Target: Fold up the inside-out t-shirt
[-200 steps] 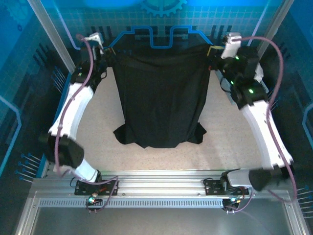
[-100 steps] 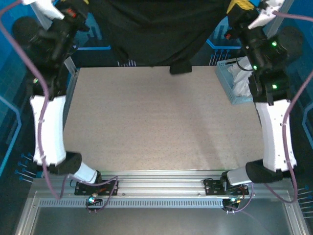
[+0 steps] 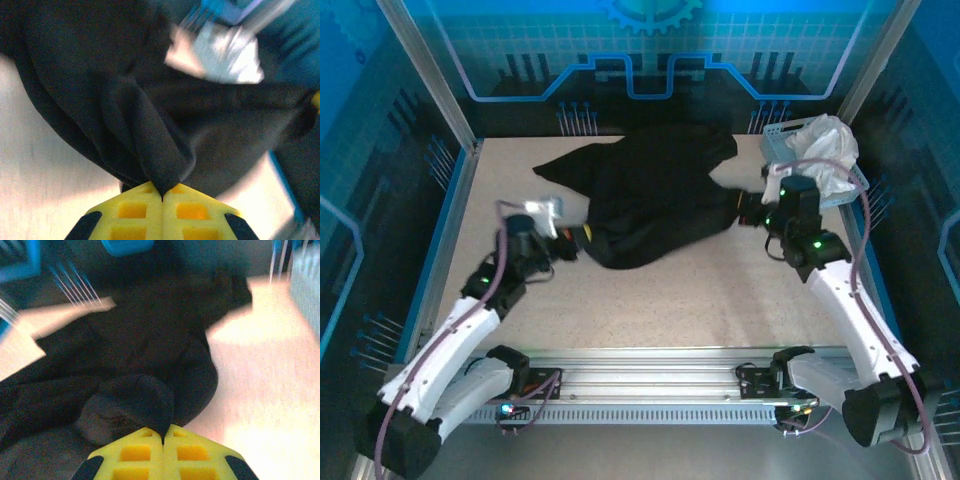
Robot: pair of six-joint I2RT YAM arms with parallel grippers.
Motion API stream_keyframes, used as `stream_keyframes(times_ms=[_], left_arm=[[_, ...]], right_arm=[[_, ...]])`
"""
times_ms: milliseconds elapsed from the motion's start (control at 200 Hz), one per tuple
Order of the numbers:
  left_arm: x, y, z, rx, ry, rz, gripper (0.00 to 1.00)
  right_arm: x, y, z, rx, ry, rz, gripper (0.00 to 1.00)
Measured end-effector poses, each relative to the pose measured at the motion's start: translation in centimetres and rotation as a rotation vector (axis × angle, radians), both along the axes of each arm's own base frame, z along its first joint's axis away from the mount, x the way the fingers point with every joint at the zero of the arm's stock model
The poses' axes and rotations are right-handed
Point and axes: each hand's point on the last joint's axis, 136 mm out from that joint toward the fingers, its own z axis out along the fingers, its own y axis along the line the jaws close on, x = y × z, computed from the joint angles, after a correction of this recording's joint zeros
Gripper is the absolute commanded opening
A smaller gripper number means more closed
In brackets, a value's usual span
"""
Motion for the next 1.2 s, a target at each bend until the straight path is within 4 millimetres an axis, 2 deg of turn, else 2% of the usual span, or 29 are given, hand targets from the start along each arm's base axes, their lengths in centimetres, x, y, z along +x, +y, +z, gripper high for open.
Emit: stream_keyframes(times_ms=[30,80,130,230,340,440,505,570,640,775,845,945,1200], left_arm=[[-0.9,-0.9,-2.8,0.028,0.065,-0.036,0.04],[-2.0,-2.3,-6.0,0.069,0.148,-0.092,0.07],[-2.8,-3.6,-8.0,0.105,0.202,-0.142,0.12],[-3.4,-5.5,-10.4,0.167,0.232,-0.208,0.38],[-3.1,-5.8,-11.2,0.227,0.201,-0.222,0.56],[-2.5,-6.2,-10.0,0.266,0.100,-0.231,0.73],[-2.3,-6.8,-8.7,0.278,0.019,-0.247,0.79],[-2.0,-7.8,-7.4,0.277,-0.066,-0.277,0.79],[-1.4,-9.0,-6.8,0.301,-0.108,-0.314,0.79],[1.6,-13.3,-6.6,0.379,-0.149,-0.399,0.69],[3.1,-15.4,-7.2,0.419,-0.161,-0.440,0.62],[4.6,-17.1,-8.8,0.485,-0.165,-0.494,0.56],[7.0,-18.8,-12.9,0.644,-0.124,-0.588,0.57]], right_arm=[[-0.4,-0.2,-1.7,-0.008,0.041,-0.008,0.00],[-0.8,-0.6,-3.3,-0.017,0.079,-0.022,0.00],[-1.0,-1.0,-4.2,-0.025,0.098,-0.037,0.00],[-1.1,-1.5,-4.8,-0.030,0.111,-0.051,0.00],[-0.9,-1.5,-5.0,-0.033,0.116,-0.052,0.00],[-1.0,-1.5,-5.1,-0.045,0.119,-0.037,0.00],[-1.2,-1.4,-5.3,-0.053,0.126,-0.024,0.00],[-1.6,-1.2,-5.4,-0.058,0.139,-0.006,0.00],[-2.0,-1.3,-5.3,-0.062,0.144,0.006,0.00],[-3.2,-1.7,-5.0,-0.074,0.152,0.003,0.00],[-3.7,-2.2,-5.0,-0.079,0.163,-0.010,0.00],[-4.1,-2.8,-5.3,-0.083,0.182,-0.028,0.00],[-4.5,-3.3,-5.9,-0.084,0.206,-0.045,0.00]])
